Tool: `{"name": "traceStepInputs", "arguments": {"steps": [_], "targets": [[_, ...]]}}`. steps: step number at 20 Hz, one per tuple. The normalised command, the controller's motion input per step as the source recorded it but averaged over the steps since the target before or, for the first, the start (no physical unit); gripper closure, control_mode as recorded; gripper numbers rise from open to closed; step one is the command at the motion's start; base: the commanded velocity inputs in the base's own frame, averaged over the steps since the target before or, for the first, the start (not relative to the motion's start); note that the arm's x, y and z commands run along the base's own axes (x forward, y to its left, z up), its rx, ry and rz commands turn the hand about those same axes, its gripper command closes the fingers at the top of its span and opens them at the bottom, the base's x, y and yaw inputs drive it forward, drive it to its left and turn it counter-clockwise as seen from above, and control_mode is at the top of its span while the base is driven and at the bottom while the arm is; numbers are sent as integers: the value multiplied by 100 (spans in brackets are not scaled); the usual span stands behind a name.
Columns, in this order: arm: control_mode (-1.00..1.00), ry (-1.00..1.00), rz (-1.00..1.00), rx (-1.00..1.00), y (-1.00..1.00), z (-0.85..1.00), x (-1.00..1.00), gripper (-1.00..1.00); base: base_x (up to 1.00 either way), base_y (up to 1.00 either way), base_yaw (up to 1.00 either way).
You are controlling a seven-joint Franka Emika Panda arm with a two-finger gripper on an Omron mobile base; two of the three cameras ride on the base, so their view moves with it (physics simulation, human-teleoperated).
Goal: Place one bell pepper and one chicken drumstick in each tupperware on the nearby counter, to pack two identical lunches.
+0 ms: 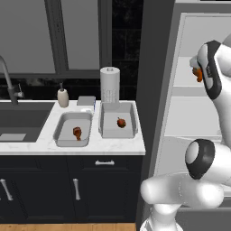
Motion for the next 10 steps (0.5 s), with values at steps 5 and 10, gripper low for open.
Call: {"name": "traceStepInputs", "arguments": {"steps": [5, 10], "targets": [[-100, 5, 0, 5, -7, -9, 12, -100, 0, 0, 0], [-100, 6, 0, 0, 0, -37, 11, -100, 0, 0, 0]]}}
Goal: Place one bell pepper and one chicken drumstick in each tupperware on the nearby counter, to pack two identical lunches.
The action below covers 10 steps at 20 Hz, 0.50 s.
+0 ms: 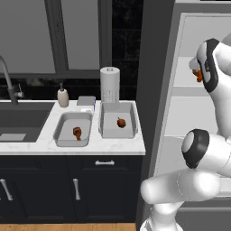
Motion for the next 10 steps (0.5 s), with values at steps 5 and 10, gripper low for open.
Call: {"name": "traceStepInputs", "arguments": {"steps": [5, 10], "targets": [[-100, 1, 0, 1, 2, -33, 6, 100, 0, 0, 0], [-100, 0, 0, 0, 0, 0, -1, 100, 0, 0, 0]]}}
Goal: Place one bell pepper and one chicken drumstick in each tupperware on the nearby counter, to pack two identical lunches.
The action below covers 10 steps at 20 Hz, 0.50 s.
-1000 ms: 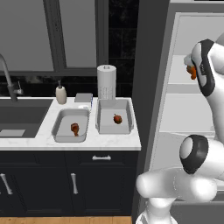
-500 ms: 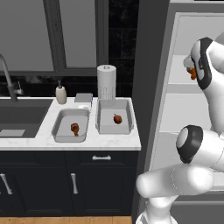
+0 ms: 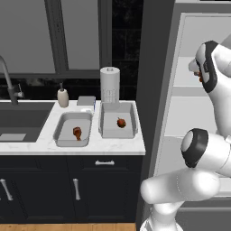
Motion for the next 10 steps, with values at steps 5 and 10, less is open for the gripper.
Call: {"name": "traceStepInputs", "arguments": {"steps": [5, 10], "targets": [[-100, -20, 0, 7, -13, 6, -74, 100, 0, 0, 0], [-100, -28, 0, 12, -17, 43, -100, 100, 0, 0, 0]]}}
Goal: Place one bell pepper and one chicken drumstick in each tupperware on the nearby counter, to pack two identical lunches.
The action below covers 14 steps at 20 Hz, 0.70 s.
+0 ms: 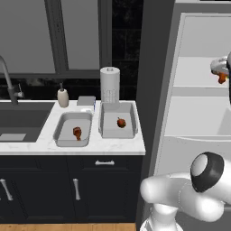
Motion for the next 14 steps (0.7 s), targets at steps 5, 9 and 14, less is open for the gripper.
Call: {"name": "traceStepInputs", "arguments": {"steps": [5, 9, 14], "targets": [[-100, -13, 0, 6, -2, 35, -100, 100, 0, 0, 0], [-100, 1, 3, -3, 6, -22, -100, 100, 0, 0, 0], [-100, 24, 13, -19, 51, -96, -100, 100, 0, 0, 0]]}}
